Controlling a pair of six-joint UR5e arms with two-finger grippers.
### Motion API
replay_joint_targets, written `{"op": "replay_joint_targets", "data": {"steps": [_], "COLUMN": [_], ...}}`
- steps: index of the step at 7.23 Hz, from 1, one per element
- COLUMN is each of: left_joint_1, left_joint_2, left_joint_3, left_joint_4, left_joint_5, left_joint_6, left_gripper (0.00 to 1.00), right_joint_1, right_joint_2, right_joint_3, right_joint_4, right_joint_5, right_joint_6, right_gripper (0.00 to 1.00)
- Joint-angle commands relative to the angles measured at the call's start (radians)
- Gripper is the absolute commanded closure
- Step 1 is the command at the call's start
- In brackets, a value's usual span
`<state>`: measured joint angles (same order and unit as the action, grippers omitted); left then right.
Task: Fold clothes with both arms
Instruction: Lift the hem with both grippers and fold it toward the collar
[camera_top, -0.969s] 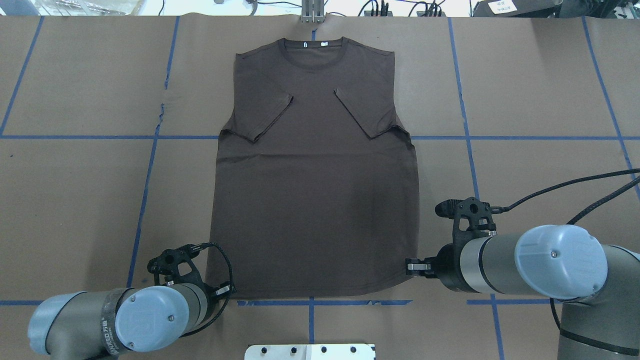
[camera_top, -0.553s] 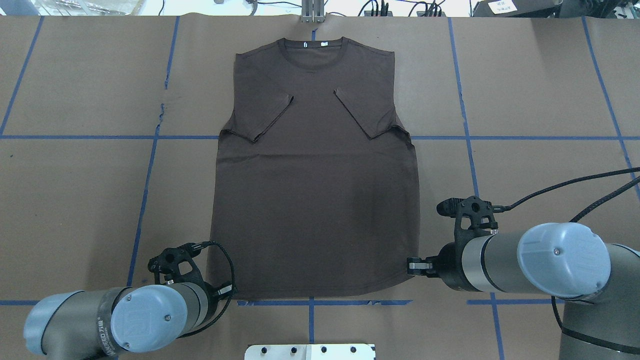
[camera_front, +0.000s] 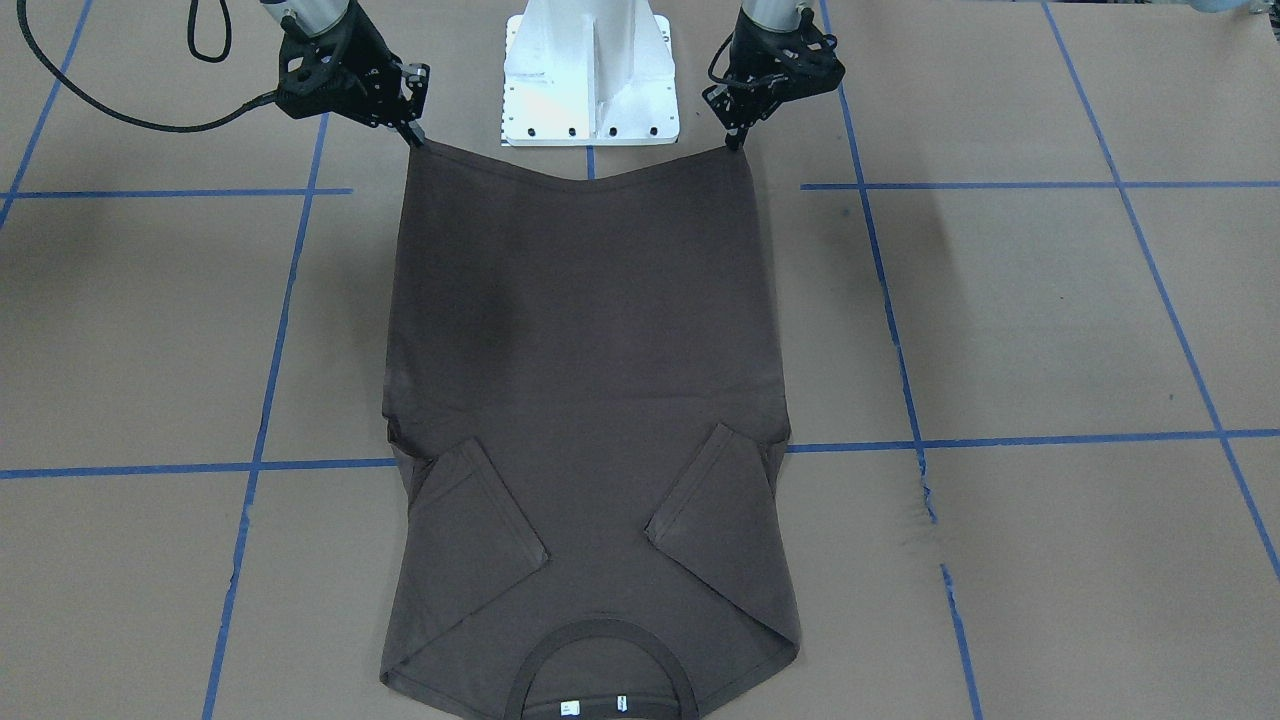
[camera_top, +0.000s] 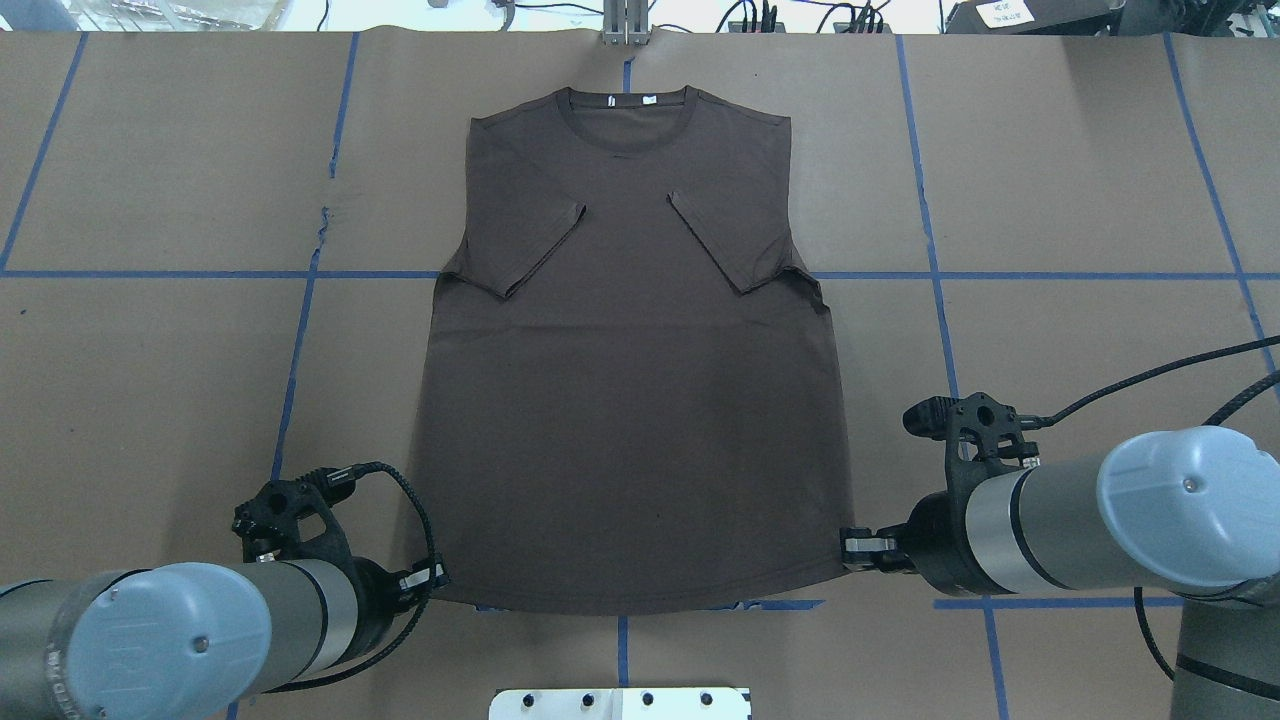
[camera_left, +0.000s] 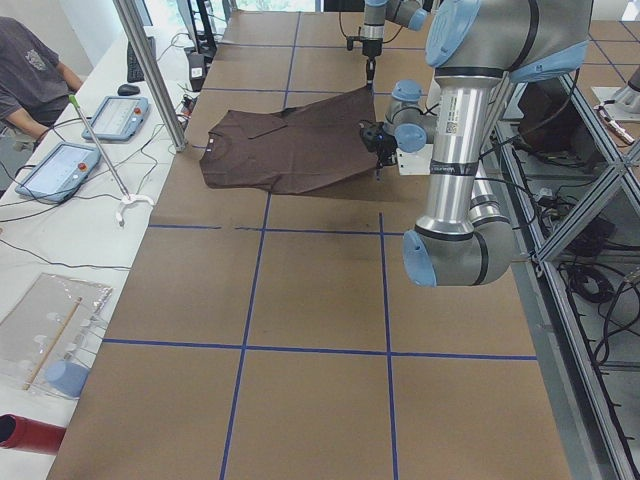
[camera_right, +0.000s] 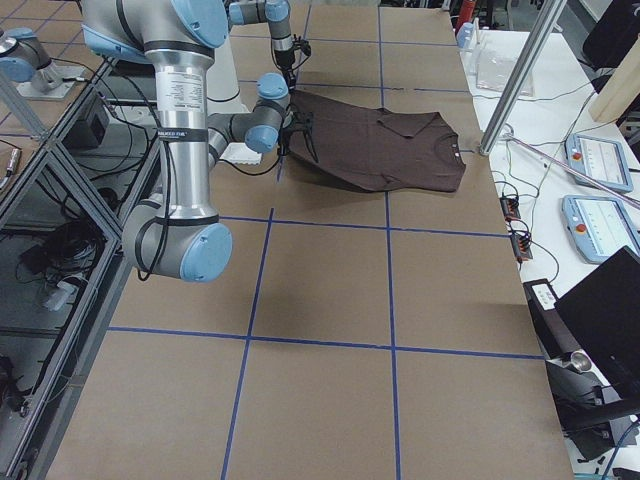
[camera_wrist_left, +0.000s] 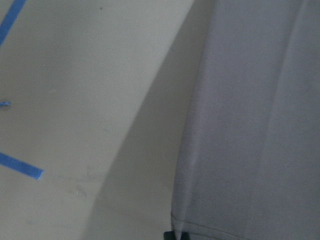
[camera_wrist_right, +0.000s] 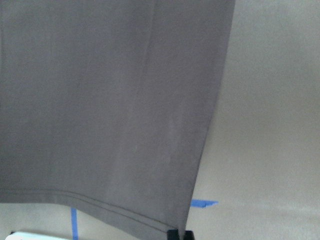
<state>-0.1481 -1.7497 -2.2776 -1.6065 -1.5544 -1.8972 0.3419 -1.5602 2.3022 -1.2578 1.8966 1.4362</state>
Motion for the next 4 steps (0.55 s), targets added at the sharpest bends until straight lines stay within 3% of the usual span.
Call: {"op": "replay_joint_targets", "data": {"steps": [1, 2, 4], "left_joint_1": [0.024, 0.041, 0.045], "left_joint_2": [0.013, 0.012, 0.0], "left_joint_3": [-0.122, -0.201, -0.211], "left_joint_4": [0.107, 0.144, 0.157], "left_joint_5": [-0.034, -0.097, -0.11], "left_joint_6": [-0.003, -0.003, 0.004], "left_gripper": [1.0, 1.0, 1.0], "right_joint_1": [0.003, -0.003, -0.008], "right_joint_2": [-0.038, -0.038, -0.032], "right_joint_3": [0.084, 0.11, 0.1], "right_joint_4": [0.0, -0.002, -0.002], "right_joint_5": [0.164, 0.214, 0.191], "right_joint_6": [0.001, 0.001, -0.011], "right_gripper": [1.0, 1.0, 1.0]}}
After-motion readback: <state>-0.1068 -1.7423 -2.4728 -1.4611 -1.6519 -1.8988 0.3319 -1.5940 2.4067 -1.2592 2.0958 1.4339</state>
